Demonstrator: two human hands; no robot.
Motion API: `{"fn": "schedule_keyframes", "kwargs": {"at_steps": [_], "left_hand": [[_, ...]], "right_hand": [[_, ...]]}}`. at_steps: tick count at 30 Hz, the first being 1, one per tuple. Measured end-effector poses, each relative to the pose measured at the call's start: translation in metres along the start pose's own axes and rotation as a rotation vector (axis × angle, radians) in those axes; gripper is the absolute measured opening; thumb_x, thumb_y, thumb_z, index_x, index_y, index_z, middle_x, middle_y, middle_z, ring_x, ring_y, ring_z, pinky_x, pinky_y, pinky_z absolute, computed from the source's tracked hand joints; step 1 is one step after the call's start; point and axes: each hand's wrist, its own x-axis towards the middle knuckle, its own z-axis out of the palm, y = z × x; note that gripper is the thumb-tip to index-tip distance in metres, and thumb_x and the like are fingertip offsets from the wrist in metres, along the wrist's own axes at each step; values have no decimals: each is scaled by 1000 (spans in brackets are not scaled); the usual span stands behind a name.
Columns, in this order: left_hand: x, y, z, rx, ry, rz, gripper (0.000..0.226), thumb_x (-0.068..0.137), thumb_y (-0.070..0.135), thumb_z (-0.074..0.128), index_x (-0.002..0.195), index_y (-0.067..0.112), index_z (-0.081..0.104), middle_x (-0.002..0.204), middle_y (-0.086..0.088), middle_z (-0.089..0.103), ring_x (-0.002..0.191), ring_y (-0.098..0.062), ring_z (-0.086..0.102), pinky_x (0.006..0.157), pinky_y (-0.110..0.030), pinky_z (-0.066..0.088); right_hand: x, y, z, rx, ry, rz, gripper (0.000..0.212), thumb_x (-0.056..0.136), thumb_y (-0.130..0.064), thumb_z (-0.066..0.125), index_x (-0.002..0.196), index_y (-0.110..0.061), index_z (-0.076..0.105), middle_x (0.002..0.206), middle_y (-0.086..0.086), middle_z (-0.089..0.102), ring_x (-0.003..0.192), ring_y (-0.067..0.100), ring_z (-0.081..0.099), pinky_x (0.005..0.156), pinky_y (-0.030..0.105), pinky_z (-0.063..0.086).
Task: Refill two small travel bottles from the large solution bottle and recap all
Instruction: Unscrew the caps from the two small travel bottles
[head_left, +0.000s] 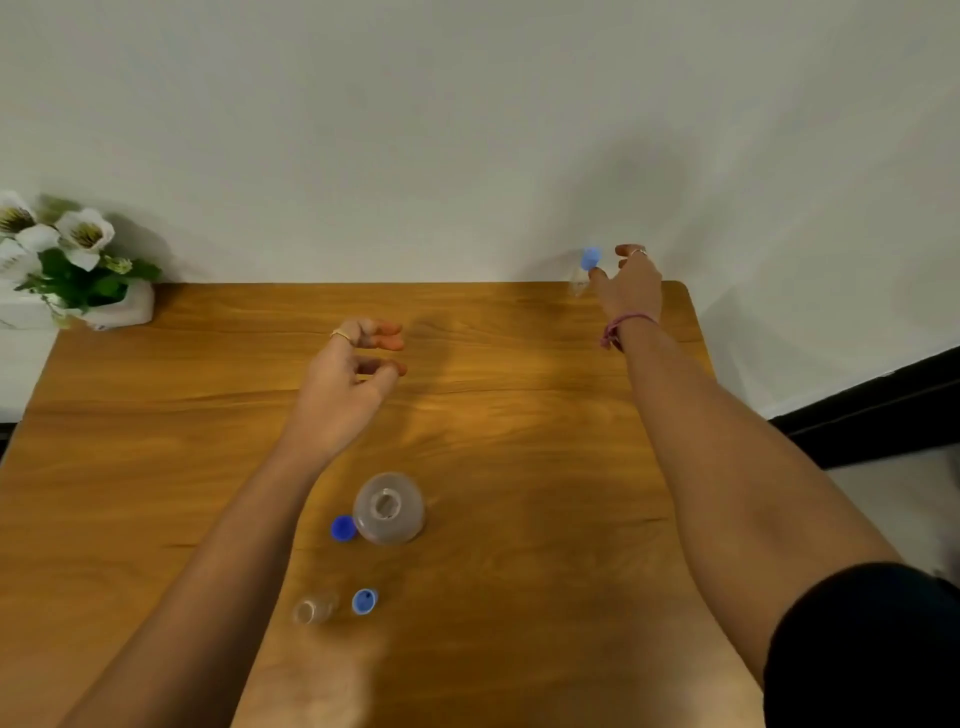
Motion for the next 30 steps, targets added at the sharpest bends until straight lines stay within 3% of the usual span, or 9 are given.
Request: {"fn": "schedule_keyframes", "kwargs": {"at_steps": [7,12,17,22,26,28,30], "left_hand": [[5,2,0,-5,20,-27,30,89,-2,57,114,15,58,111,0,64,96,-19,65,75,-20,48],[5,2,0,47,16,-9,27,89,0,58,109,18,60,111,1,65,99,-19,64,81,-26,51],[4,2,3,173,23,43,26,89,9,62,110,23,57,107,12,63,97,-1,60,80,-20,48],[-2,5,-11,397,64,151,60,80,34,74,132,17,51,118,10,49,108,-4,48,92,-23,42],[-19,11,-38,437,123,197,53,77,33,77,123,12,59,106,6,54,91,-7,53,80,-16,41],[-32,12,-55,407,146,189,44,79,33,76,116,14,63,98,-1,64,84,-14,60,74,-22,46],[-47,12,-70,351,130,166,41,81,33,74,117,17,64,92,-2,69,83,-17,63,70,-19,46]], "right_hand": [[33,-1,20,-132,-88,-7,44,87,-28,64,125,-12,51,123,9,59,107,25,58,85,34,47],[31,-11,24,-148,-98,-11,36,85,-26,66,116,-12,56,115,9,63,100,24,60,81,30,47],[-20,-61,25,128,-401,-122,35,79,-17,70,111,-6,60,97,7,67,73,13,67,64,20,55],[-104,-123,4,404,-720,-170,23,79,-12,72,100,-4,68,82,10,72,70,14,68,70,26,58],[-155,-152,-8,420,-800,-231,19,80,-16,72,93,-2,70,79,12,71,68,15,67,66,25,58],[-178,-163,-8,385,-782,-291,23,81,-22,71,92,-3,70,75,9,71,63,11,66,64,23,57],[-196,-172,-6,277,-725,-433,26,82,-29,70,92,-5,70,73,7,71,63,11,67,64,24,57]]}}
